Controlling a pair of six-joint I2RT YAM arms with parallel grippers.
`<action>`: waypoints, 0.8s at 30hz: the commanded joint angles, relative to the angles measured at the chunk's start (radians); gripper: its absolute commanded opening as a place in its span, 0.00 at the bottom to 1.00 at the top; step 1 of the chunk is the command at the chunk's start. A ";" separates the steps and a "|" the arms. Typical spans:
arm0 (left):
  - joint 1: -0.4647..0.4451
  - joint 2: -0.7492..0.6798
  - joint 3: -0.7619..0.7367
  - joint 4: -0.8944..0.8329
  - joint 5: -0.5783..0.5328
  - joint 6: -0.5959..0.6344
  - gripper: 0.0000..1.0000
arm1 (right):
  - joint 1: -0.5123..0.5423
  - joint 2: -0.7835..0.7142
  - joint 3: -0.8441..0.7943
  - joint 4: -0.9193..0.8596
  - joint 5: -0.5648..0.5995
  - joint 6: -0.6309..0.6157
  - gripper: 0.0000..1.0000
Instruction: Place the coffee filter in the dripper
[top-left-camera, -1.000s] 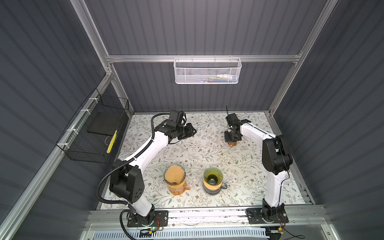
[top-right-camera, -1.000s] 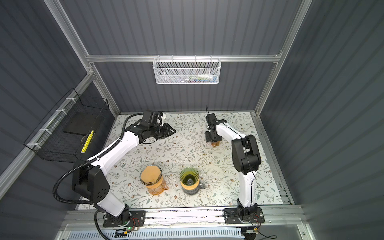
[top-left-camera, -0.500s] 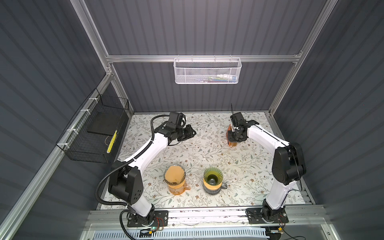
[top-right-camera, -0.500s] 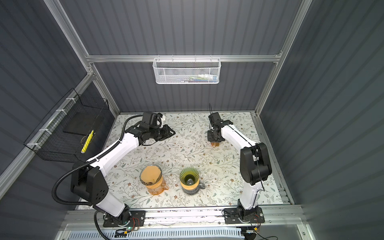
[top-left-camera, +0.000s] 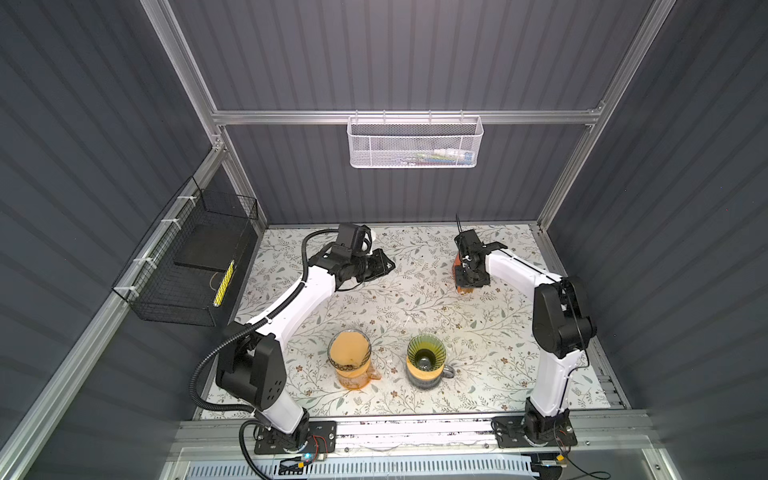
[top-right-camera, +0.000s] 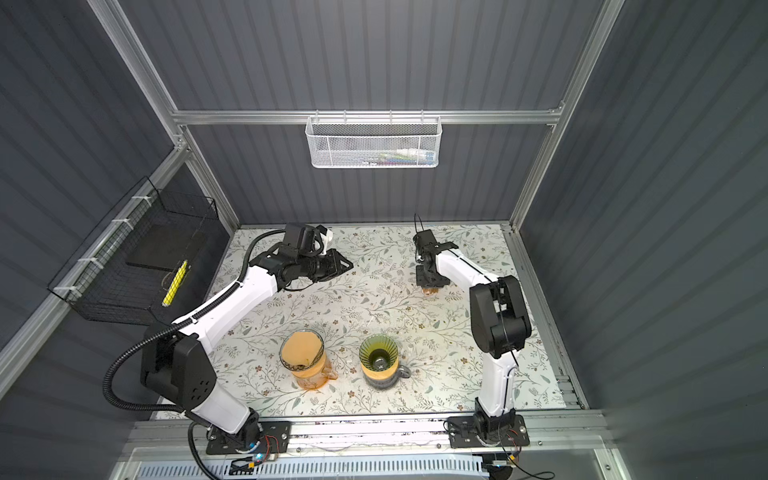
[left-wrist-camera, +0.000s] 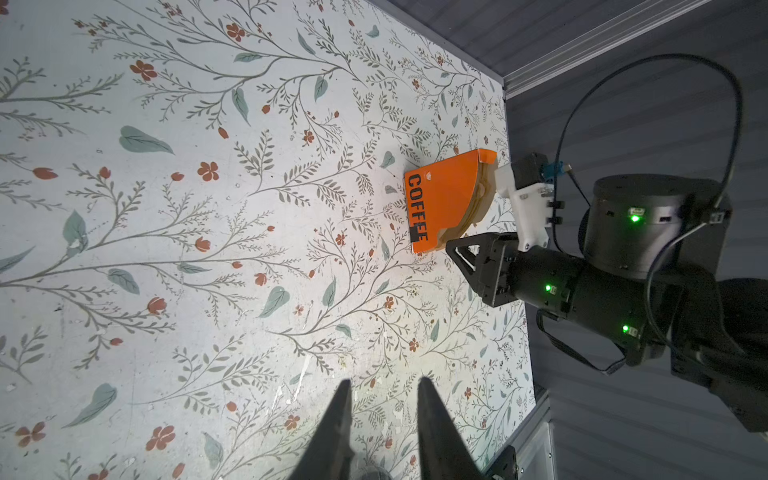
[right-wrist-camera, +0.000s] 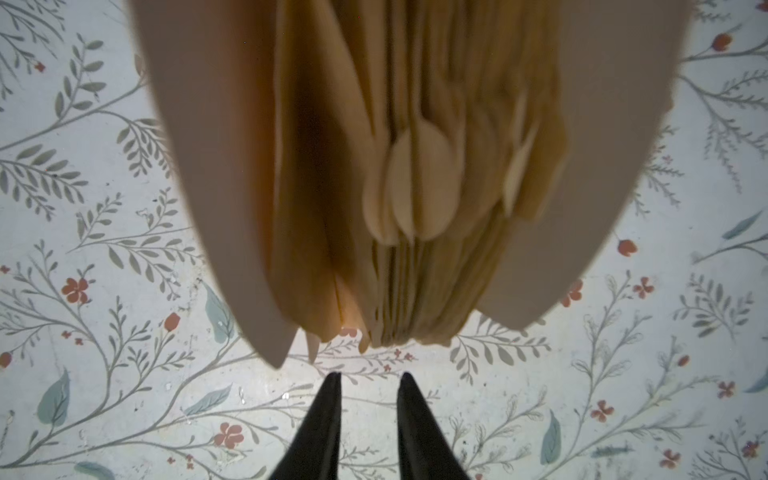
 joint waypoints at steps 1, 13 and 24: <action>0.005 -0.013 0.000 -0.008 0.021 0.014 0.28 | 0.003 0.012 0.038 -0.007 0.029 0.006 0.27; 0.006 -0.009 0.003 -0.021 0.020 0.024 0.28 | 0.002 0.056 0.054 0.006 0.032 0.015 0.23; 0.009 -0.019 -0.013 -0.022 0.017 0.023 0.28 | 0.003 0.085 0.087 -0.007 0.039 0.013 0.20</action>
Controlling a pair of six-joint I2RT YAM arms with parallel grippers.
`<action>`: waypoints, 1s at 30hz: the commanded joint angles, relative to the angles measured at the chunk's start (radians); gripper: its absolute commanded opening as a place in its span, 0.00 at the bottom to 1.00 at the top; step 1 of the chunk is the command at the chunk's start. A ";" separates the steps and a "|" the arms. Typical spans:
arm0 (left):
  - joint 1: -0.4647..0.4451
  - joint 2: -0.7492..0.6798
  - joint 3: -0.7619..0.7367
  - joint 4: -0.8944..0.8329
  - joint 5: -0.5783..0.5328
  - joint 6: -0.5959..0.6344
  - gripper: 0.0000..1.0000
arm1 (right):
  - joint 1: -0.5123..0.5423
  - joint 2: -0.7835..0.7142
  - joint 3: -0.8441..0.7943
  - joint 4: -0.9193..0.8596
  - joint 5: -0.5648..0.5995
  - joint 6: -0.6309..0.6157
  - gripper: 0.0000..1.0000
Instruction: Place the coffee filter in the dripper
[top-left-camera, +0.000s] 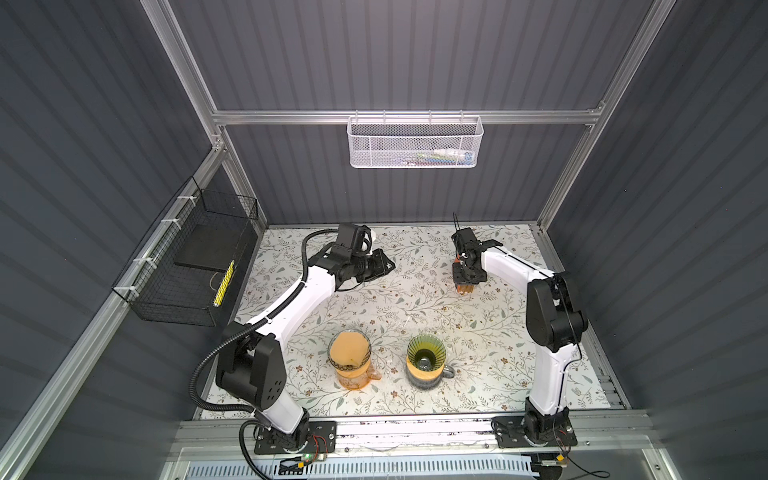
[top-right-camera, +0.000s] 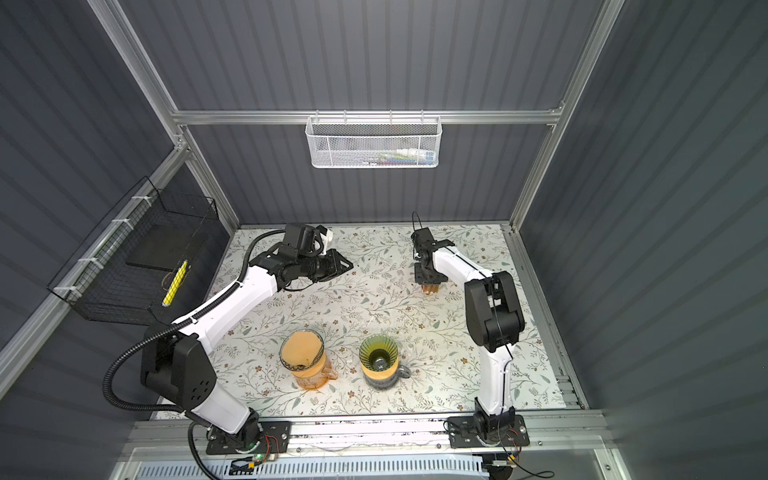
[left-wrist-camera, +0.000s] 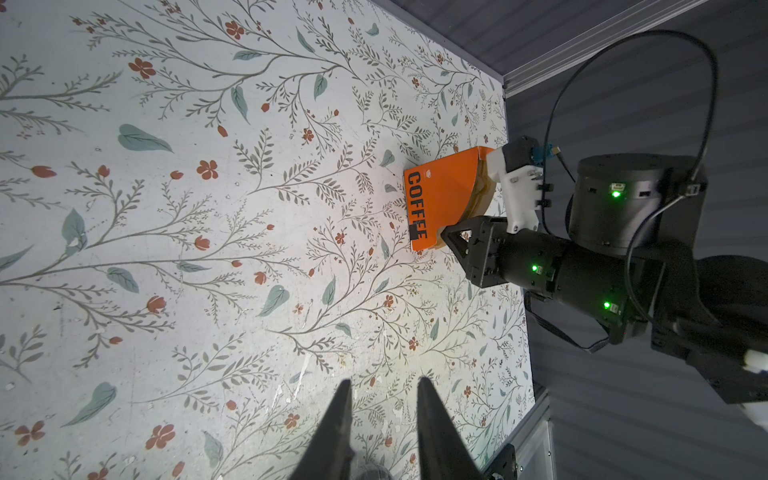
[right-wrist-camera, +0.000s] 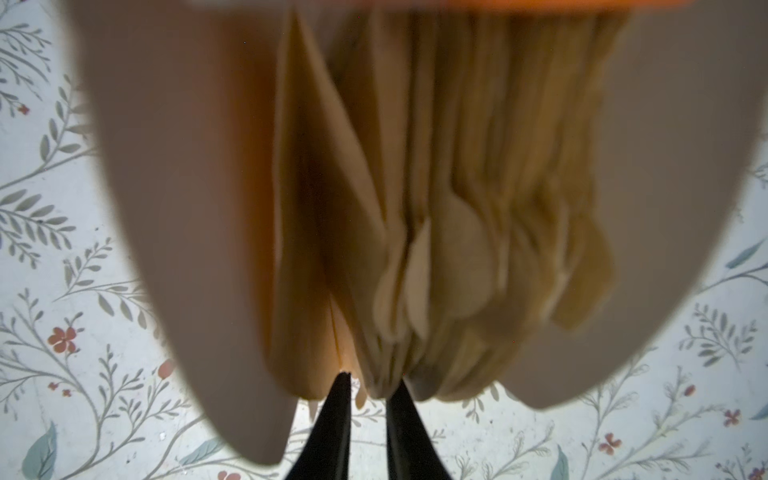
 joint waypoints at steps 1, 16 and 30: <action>0.009 -0.021 -0.016 -0.015 0.017 0.021 0.28 | 0.003 0.021 0.031 -0.017 0.023 0.011 0.20; 0.012 -0.024 -0.030 -0.007 0.026 0.020 0.28 | 0.004 0.003 0.016 -0.036 0.034 0.019 0.00; 0.014 -0.044 -0.042 -0.001 0.024 0.017 0.28 | 0.016 -0.076 -0.033 -0.061 0.013 0.029 0.00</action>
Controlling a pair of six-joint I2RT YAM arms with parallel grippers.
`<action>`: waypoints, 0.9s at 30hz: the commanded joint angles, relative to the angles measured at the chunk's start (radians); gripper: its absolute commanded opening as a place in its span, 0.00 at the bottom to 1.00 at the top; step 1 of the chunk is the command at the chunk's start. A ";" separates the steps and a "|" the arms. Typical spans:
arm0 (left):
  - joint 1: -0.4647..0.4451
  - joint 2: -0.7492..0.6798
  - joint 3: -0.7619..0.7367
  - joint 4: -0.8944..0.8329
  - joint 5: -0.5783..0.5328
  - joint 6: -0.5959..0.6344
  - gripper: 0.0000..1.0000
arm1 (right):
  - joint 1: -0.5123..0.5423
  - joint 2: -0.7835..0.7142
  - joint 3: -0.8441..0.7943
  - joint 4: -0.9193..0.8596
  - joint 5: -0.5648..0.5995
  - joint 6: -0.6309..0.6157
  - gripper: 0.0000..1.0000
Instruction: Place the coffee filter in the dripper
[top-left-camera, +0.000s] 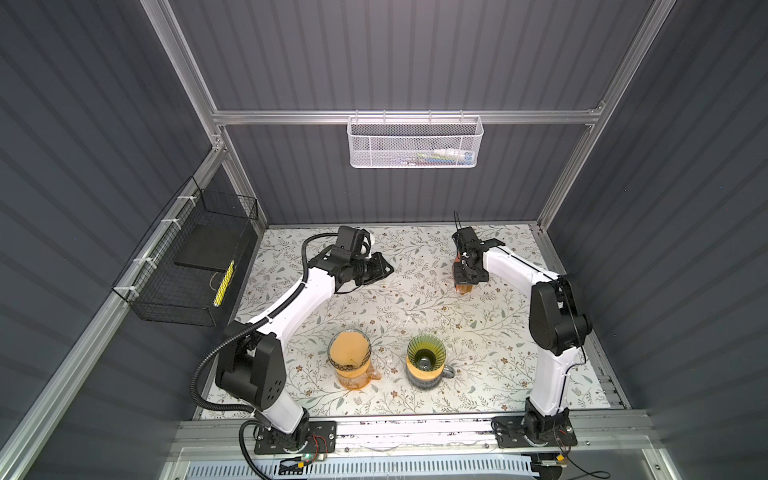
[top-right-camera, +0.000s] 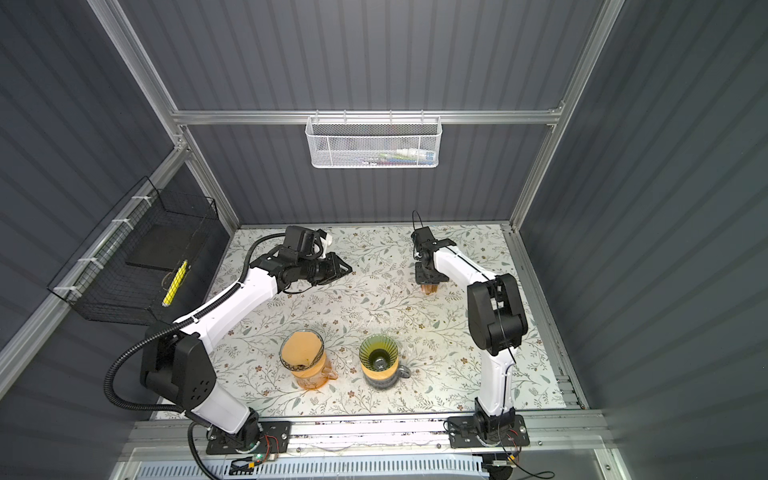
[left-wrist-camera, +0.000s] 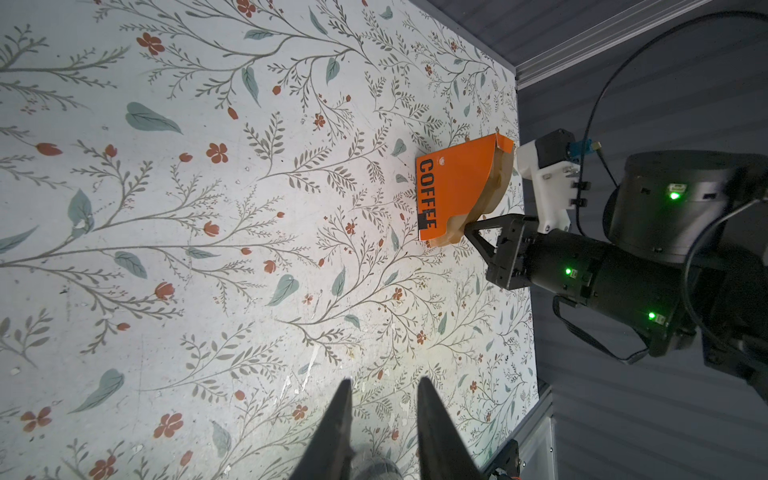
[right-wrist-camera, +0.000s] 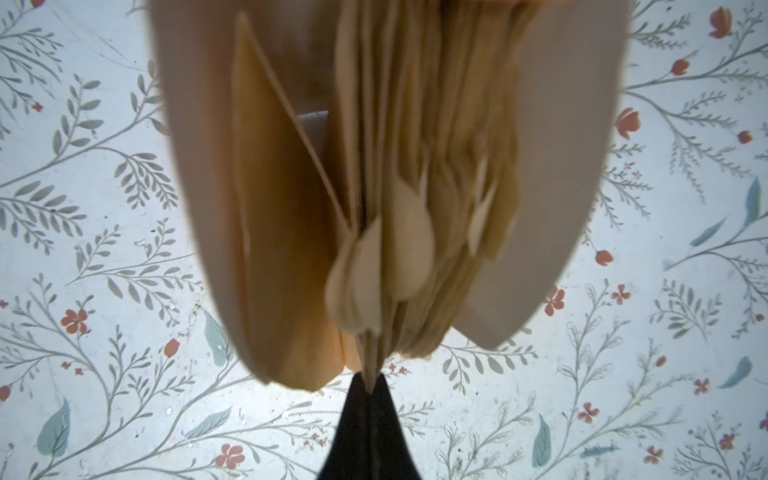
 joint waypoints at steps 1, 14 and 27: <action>0.006 -0.041 -0.010 -0.003 0.017 0.017 0.28 | 0.007 -0.034 -0.024 -0.031 -0.003 0.010 0.00; 0.006 -0.047 -0.021 0.011 0.023 0.010 0.28 | 0.008 -0.074 -0.068 -0.031 -0.007 0.017 0.14; 0.006 -0.066 -0.029 0.009 0.017 0.007 0.28 | 0.055 -0.140 -0.071 -0.026 -0.038 0.015 0.23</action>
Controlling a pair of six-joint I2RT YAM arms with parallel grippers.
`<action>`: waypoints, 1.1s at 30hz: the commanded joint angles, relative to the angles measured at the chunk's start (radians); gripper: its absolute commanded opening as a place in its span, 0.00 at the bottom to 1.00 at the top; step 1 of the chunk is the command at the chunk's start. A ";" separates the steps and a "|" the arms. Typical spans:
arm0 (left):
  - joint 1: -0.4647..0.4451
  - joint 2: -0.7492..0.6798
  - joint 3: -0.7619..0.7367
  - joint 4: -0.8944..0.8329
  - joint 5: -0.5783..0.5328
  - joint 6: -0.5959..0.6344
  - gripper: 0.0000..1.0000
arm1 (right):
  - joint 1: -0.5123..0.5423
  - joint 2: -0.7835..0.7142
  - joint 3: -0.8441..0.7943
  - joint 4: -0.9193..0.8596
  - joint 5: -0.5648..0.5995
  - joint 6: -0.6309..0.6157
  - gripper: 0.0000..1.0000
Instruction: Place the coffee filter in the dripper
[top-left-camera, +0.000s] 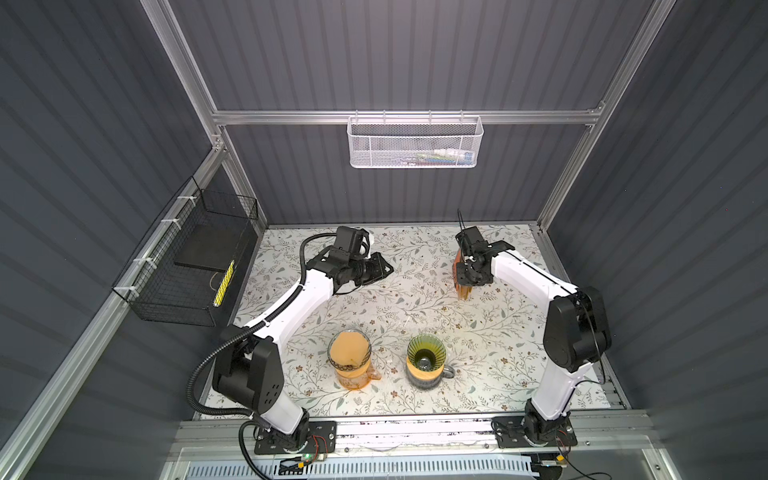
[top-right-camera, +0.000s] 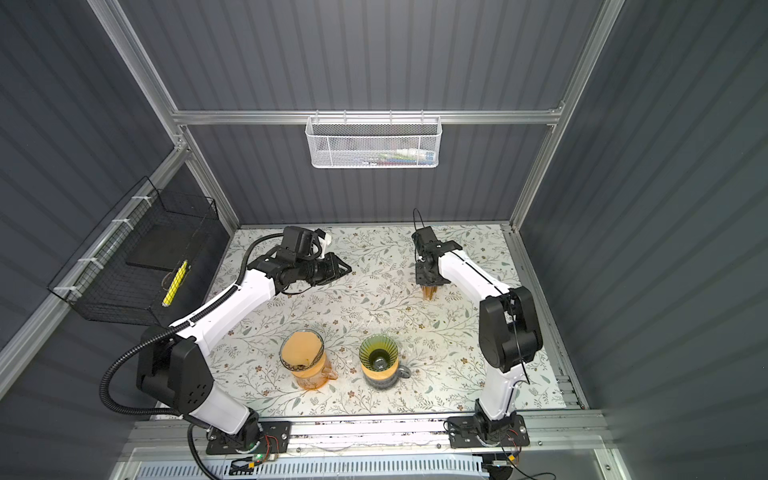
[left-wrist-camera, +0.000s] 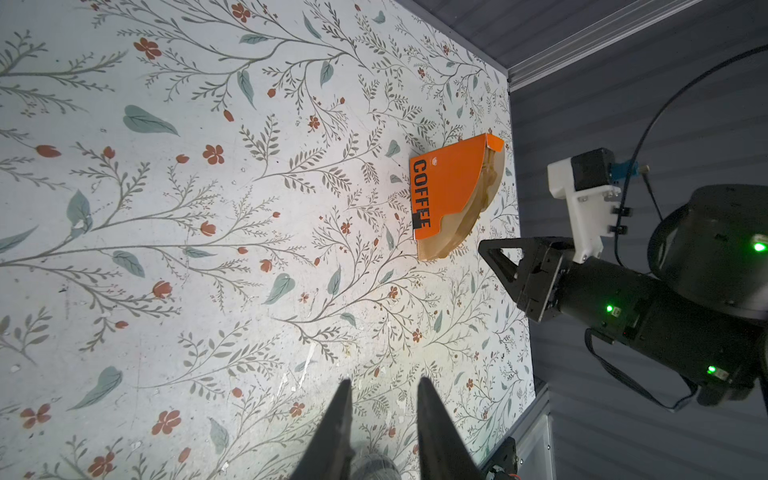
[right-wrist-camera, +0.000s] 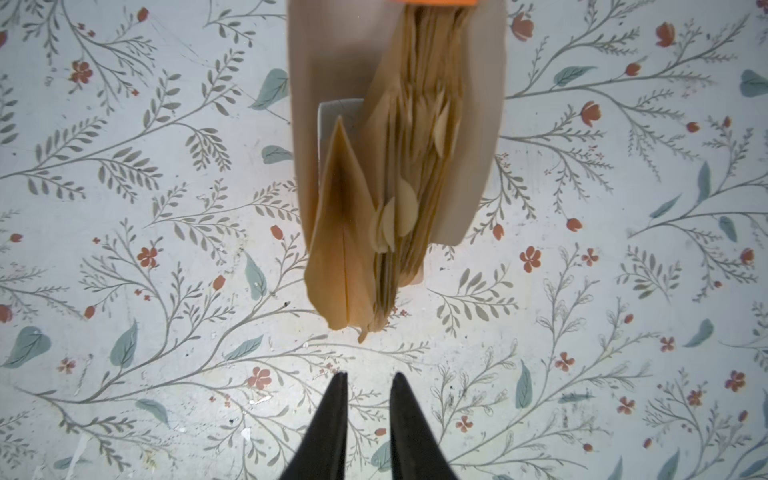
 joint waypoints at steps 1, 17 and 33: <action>0.007 -0.041 -0.013 0.003 0.013 0.008 0.28 | 0.020 0.014 0.009 -0.008 -0.030 0.007 0.24; 0.006 -0.044 -0.011 -0.008 0.005 0.006 0.28 | 0.026 0.173 0.134 -0.020 0.029 -0.012 0.22; 0.007 -0.046 -0.003 -0.018 -0.002 0.006 0.28 | 0.011 0.212 0.137 -0.015 0.053 -0.016 0.16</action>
